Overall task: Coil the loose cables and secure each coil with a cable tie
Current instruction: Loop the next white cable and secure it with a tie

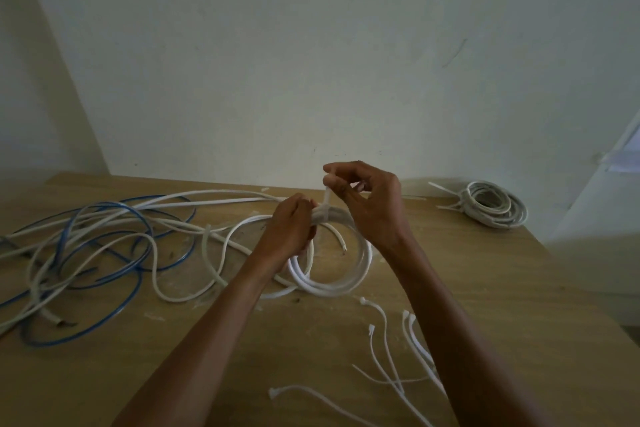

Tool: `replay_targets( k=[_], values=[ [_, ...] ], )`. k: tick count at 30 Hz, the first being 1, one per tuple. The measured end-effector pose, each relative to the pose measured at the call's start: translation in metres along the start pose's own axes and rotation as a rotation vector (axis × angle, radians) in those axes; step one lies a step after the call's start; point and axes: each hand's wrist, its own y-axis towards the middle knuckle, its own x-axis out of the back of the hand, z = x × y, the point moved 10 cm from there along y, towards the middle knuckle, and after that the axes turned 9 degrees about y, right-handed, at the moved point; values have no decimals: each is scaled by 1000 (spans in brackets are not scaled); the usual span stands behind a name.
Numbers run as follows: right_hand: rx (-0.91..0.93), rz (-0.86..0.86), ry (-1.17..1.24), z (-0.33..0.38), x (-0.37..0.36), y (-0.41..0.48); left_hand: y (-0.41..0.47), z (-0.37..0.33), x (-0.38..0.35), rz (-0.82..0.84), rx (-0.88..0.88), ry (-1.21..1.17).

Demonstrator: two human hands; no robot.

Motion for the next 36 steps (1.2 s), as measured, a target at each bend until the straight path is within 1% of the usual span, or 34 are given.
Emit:
replay_targets(
  k=[3,6,10,11,15,17,21,25,29,36],
  values=[
    [-69,113,-48,-16,-3,2,-1,-8,0,-6,-40,29],
    [-142,195,16,-25,-10,-2,-3,-11,-4,25,-58,32],
    [-175,322,85,-28,-16,-6,-2,-10,-2,23,-61,45],
    [-175,319,100,-28,-15,-6,-2,-9,-1,16,-56,50],
    [-153,183,190,-28,-7,-3,-2,-11,0,-8,-64,69],
    [-139,134,179,-29,-5,-2,-2,-14,-2,-13,-80,90],
    [-118,105,134,-31,-3,-1,-4,-19,-6,-1,-110,56],
    [-131,82,155,-37,1,-1,-7,-25,-11,35,-151,-24],
    [-149,32,191,-44,5,0,-10,-33,-7,-8,-233,-22],
    [-273,-22,478,-51,5,-2,-14,-51,0,-46,-372,17]
  ],
)
